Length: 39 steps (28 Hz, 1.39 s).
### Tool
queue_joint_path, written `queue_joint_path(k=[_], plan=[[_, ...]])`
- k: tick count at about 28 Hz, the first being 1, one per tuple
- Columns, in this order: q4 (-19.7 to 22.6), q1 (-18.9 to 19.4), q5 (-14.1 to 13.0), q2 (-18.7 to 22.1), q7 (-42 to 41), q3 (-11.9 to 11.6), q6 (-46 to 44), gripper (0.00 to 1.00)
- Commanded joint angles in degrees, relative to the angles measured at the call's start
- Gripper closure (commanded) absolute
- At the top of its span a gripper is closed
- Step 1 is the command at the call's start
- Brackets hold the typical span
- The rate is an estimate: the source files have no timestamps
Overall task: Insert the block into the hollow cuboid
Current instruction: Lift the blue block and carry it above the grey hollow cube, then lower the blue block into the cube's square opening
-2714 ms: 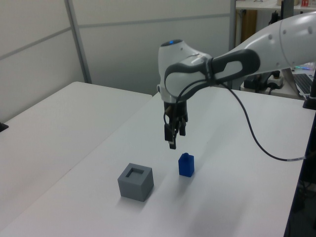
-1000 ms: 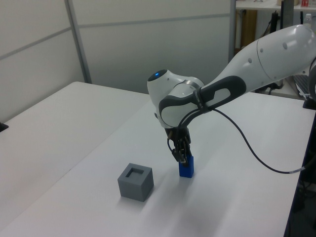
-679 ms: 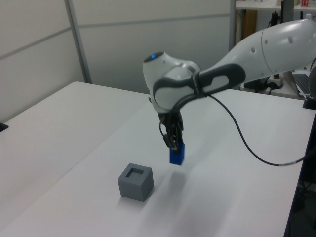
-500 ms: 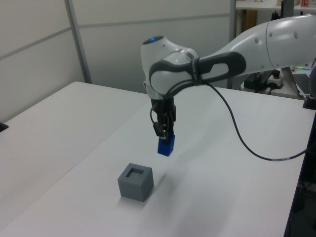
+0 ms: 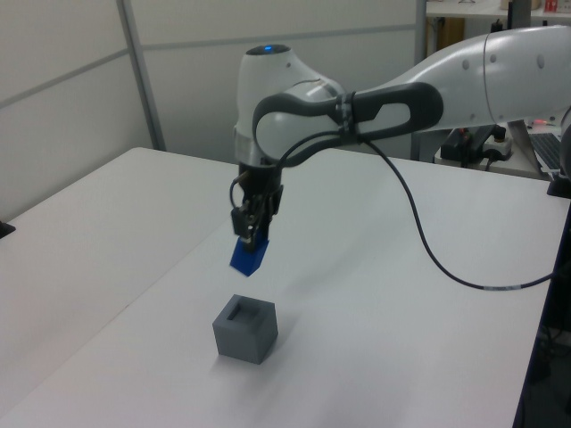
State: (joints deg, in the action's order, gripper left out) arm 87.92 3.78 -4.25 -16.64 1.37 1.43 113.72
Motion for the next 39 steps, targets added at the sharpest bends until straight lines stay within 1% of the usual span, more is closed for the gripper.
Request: queue_joint_path(k=[1,3,6,8,11,20,23,25,26,27,28,30,31,32,33,39], plan=[[-0.82,0.26,-0.24,-2.87,2.05,1.82,2.29,1.00],[-0.65,0.35,-0.24,-3.31,2.05,1.82,2.29,1.00],[-0.21,1.93,-0.06,-3.66,2.05,1.82,1.77,1.00],[0.14,2.02,0.03,-3.66,2.05,1.73,1.07,1.00],[0.67,2.11,0.12,-3.57,1.97,1.73,-2.27,1.00],[1.55,2.28,0.56,-3.57,2.05,1.73,-3.24,1.00],[1.64,2.28,1.08,-3.66,2.05,1.73,-3.24,0.94],[1.64,2.28,1.52,-3.66,2.05,1.82,-3.24,0.84],[1.64,2.28,1.52,-3.75,2.05,1.73,-3.24,0.73],[1.64,2.28,1.61,-3.75,2.05,1.73,-3.16,0.43],[1.64,2.28,1.70,-3.75,2.05,1.73,-3.16,0.44],[1.64,2.28,1.87,-3.66,1.97,1.82,-3.16,0.43],[1.55,2.28,1.87,-3.75,2.05,1.82,-3.07,0.37],[1.55,2.37,1.96,-3.75,2.14,1.82,-2.98,0.24],[1.55,2.37,1.96,-3.75,2.32,1.91,-2.72,0.00],[0.76,2.28,1.70,-3.40,2.49,1.91,-3.07,0.00]])
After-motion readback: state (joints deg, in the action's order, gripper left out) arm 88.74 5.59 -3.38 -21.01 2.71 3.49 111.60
